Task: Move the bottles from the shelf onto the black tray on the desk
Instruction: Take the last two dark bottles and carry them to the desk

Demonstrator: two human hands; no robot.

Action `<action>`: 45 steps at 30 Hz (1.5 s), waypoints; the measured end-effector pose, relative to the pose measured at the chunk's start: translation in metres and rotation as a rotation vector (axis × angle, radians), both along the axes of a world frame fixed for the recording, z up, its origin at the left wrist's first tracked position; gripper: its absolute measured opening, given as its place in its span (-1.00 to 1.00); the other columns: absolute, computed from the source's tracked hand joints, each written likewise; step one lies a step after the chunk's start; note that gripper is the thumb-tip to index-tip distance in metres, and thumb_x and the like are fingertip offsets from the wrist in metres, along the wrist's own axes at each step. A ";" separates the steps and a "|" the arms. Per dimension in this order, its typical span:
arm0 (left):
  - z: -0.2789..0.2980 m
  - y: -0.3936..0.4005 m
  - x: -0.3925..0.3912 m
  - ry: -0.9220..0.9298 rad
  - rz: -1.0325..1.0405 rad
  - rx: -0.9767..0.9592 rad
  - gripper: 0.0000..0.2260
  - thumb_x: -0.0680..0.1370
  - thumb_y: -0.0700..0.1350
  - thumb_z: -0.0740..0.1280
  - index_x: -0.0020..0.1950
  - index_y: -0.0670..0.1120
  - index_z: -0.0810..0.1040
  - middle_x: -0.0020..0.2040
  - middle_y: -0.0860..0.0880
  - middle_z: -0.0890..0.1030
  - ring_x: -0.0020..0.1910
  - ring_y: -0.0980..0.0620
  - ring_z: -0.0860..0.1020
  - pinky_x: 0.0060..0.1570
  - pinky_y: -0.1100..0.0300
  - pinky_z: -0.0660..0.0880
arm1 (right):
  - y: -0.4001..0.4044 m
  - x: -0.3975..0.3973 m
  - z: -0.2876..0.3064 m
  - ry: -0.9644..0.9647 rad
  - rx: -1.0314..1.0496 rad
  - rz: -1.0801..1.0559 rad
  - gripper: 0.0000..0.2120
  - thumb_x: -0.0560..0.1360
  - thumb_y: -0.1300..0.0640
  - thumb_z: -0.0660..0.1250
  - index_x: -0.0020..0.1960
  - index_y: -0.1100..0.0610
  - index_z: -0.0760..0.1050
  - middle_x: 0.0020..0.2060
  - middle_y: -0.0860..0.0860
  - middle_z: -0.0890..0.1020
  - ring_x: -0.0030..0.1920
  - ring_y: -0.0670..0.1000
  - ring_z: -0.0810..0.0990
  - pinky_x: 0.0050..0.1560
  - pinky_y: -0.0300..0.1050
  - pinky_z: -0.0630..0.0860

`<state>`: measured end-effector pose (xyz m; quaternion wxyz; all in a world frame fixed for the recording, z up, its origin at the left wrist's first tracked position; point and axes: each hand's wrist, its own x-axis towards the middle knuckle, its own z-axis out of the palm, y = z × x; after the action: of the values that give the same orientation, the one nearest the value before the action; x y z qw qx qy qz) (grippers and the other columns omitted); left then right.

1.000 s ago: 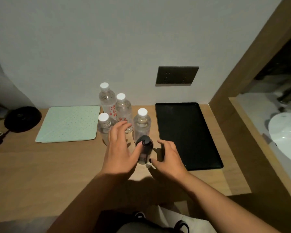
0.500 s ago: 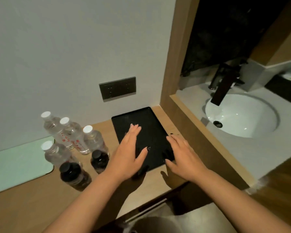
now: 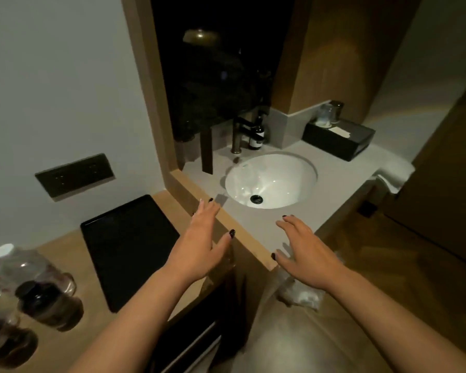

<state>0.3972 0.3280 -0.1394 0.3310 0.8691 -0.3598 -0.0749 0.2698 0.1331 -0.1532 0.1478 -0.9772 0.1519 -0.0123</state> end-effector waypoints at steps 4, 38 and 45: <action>0.001 -0.056 -0.028 -0.023 -0.056 -0.023 -0.37 0.58 0.09 0.25 0.56 0.08 0.02 0.58 0.09 -0.03 0.54 0.16 -0.12 0.47 0.12 -0.05 | -0.046 -0.051 0.010 -0.001 -0.004 -0.107 -0.30 0.53 -0.11 0.27 0.54 0.05 0.03 0.55 0.01 0.04 0.54 0.02 0.03 0.49 -0.07 0.15; -0.079 -0.519 0.001 0.077 -0.548 0.241 -0.36 0.59 0.10 0.20 0.58 0.02 -0.03 0.59 0.04 -0.03 0.56 0.06 -0.03 0.50 0.06 0.08 | -0.405 -0.064 -0.030 0.100 0.124 -0.656 -0.30 0.54 -0.13 0.24 0.54 0.01 0.00 0.56 -0.03 -0.03 0.54 -0.01 -0.01 0.39 -0.07 0.30; -0.089 -0.602 0.007 0.110 -0.612 0.276 -0.33 0.59 0.05 0.23 0.58 -0.01 -0.07 0.59 0.02 -0.02 0.56 0.07 -0.07 0.47 0.11 0.04 | -0.480 -0.053 -0.045 0.114 0.176 -0.694 -0.29 0.53 -0.12 0.25 0.55 0.03 -0.01 0.56 0.00 -0.03 0.55 -0.02 -0.07 0.42 -0.08 0.23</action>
<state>0.4041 -0.2741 -0.2287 0.1910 0.7520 -0.5723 -0.2655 0.2169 -0.3468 -0.1977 0.2099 -0.8502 0.4828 0.0061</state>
